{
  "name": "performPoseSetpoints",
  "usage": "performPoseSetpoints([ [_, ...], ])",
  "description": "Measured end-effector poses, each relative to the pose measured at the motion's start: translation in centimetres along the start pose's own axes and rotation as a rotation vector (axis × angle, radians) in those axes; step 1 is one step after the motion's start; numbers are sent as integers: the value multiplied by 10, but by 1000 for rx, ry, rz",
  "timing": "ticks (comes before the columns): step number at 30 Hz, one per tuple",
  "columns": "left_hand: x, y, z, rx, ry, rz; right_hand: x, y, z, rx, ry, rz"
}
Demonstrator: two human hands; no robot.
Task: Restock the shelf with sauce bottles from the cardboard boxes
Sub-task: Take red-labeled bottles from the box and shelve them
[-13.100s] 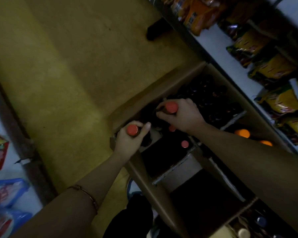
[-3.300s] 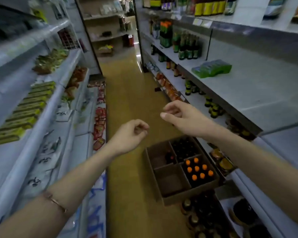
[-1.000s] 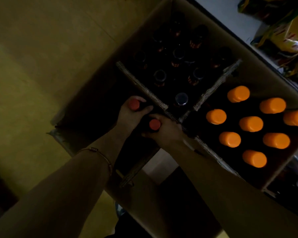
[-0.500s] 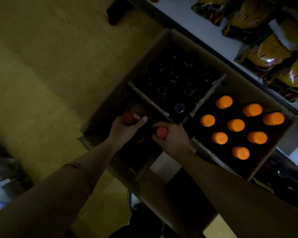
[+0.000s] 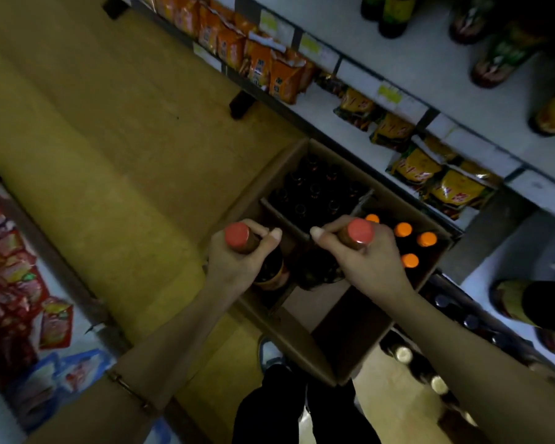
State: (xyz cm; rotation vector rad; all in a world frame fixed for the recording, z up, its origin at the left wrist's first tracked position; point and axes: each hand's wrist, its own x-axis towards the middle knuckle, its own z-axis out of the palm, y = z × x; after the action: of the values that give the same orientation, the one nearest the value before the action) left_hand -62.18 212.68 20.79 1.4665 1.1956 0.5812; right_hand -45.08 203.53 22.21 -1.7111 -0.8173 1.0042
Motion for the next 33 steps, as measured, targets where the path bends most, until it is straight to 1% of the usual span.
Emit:
performPoseSetpoints([
  [2,-12,43,-5,-16,-39,105,-20,-39,-16,7,47,-63],
  [5,-34,103,-14,-27,-108,212,-55,-99,-37,-11,128,-139],
  [8,-62,154,-23,-44,-155,304,-96,-151,-55,5,260,-183],
  [11,-88,199,-31,-42,-207,403,-136,-194,-67,40,371,-225],
  [15,-110,260,-41,-14,-333,518,-182,-250,-75,-33,477,-262],
  [17,-117,287,-41,5,-402,605,-202,-276,-79,-61,531,-285],
  [19,-126,315,-38,5,-457,689,-224,-300,-85,-53,620,-292],
  [24,-155,382,-12,-33,-620,891,-283,-354,-107,-14,845,-319],
  [26,-170,405,3,-82,-693,931,-308,-370,-118,-22,921,-324],
  [30,-211,460,44,-182,-836,973,-353,-392,-145,-112,1095,-330],
  [33,-254,500,79,-246,-958,1024,-390,-403,-170,-105,1234,-356],
])
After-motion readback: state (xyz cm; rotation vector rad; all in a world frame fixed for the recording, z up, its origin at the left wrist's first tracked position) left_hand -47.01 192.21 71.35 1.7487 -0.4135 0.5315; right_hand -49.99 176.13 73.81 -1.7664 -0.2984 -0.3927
